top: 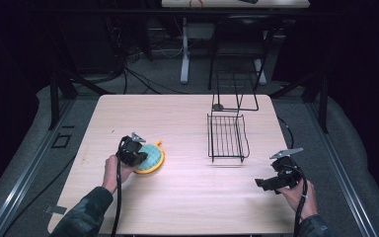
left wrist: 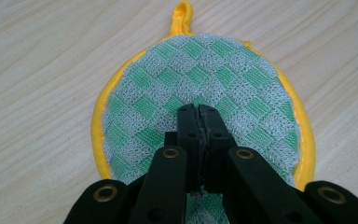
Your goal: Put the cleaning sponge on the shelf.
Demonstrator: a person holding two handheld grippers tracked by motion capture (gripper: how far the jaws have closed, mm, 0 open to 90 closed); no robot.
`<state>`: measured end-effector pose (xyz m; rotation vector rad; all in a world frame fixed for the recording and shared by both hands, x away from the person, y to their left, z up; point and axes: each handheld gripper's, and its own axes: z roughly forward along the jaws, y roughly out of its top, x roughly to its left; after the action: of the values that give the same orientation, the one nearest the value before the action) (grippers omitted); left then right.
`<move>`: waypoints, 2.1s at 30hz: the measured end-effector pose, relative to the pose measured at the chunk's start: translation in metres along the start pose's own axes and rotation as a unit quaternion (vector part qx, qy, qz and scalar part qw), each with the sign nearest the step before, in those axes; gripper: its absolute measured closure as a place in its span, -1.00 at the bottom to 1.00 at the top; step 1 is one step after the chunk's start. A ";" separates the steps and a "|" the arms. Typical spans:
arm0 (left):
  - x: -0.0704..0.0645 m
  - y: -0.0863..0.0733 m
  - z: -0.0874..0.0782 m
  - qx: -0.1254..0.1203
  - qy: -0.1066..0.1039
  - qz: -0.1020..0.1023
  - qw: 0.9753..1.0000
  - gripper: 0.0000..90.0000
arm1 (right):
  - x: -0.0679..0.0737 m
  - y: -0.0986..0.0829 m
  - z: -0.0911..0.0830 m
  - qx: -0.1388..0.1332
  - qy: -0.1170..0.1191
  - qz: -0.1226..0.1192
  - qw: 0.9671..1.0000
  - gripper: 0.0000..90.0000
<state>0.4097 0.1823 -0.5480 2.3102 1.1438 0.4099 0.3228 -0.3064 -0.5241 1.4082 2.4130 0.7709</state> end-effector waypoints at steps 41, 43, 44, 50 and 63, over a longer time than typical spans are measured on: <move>0.001 0.008 -0.036 -0.047 -0.012 0.018 0.999 0.99 | -0.001 0.000 -0.004 0.002 -0.001 -0.001 1.000 -0.95; 0.000 0.009 -0.038 -0.050 -0.012 0.019 0.999 0.99 | 0.000 0.000 -0.002 -0.003 -0.001 0.001 1.000 -0.95; 0.000 0.009 -0.039 -0.053 -0.014 0.020 0.998 0.99 | 0.000 0.000 -0.002 -0.003 0.001 0.002 1.000 -0.95; -0.004 0.013 -0.044 -0.063 -0.019 0.024 0.998 0.99 | 0.000 0.000 -0.001 0.003 0.001 0.002 1.000 -0.96; -0.013 0.021 -0.054 -0.081 -0.020 0.031 0.996 0.99 | 0.000 0.000 0.000 0.002 0.000 0.001 1.000 -0.96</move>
<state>0.3892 0.1786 -0.4924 2.2069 0.9849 0.4600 0.3223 -0.3063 -0.5240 1.4113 2.4146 0.7675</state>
